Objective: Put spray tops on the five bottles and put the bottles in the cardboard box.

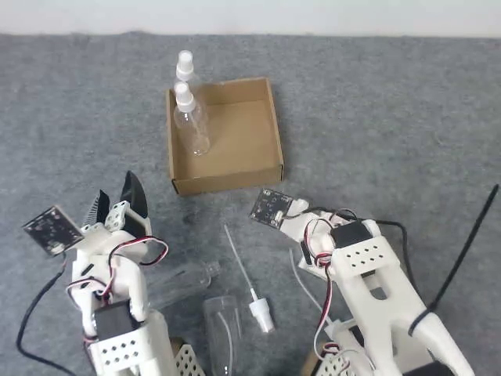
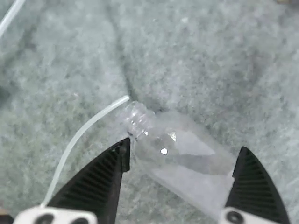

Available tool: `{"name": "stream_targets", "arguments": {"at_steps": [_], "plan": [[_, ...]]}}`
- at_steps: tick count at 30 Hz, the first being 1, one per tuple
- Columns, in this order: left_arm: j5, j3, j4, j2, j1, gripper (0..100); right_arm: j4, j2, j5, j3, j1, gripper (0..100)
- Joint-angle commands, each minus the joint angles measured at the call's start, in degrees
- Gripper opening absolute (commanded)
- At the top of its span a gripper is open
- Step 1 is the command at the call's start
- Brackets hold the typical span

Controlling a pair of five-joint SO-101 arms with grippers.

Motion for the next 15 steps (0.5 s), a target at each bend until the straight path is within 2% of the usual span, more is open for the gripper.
{"name": "stream_targets", "arguments": {"at_steps": [1, 15], "plan": [[-0.5, -0.5, -0.6, -0.7, 0.0, 21, -1.0, -2.0, -4.5, -0.8, -0.2, 28.9], [-0.5, -0.5, -0.6, -0.7, 0.0, 21, -2.5, 2.3, -21.5, -3.2, -0.5, 28.9]]}}
